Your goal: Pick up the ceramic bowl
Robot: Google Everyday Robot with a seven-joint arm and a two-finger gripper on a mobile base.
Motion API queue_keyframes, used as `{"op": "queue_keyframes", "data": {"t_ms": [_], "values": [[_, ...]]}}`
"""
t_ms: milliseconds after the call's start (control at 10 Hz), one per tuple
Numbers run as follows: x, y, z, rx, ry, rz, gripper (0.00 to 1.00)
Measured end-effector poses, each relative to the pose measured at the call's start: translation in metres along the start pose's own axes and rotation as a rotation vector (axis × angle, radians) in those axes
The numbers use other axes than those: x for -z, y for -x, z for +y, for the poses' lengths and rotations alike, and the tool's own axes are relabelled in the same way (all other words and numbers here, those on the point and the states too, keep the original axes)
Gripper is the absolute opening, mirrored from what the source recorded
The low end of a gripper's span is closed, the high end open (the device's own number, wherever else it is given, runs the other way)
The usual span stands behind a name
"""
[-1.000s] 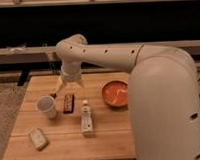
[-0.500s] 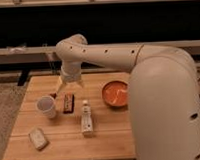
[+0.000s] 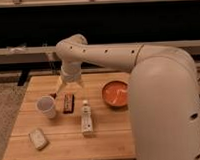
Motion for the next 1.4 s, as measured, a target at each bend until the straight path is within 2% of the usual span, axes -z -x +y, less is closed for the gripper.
{"op": "queue_keyframes", "data": {"t_ms": [1200, 1400], "values": [[0.0000, 0.0001, -0.0002, 0.001, -0.001, -0.001, 0.79], [0.0004, 0.0017, -0.0024, 0.013, -0.012, -0.010, 0.79]]}}
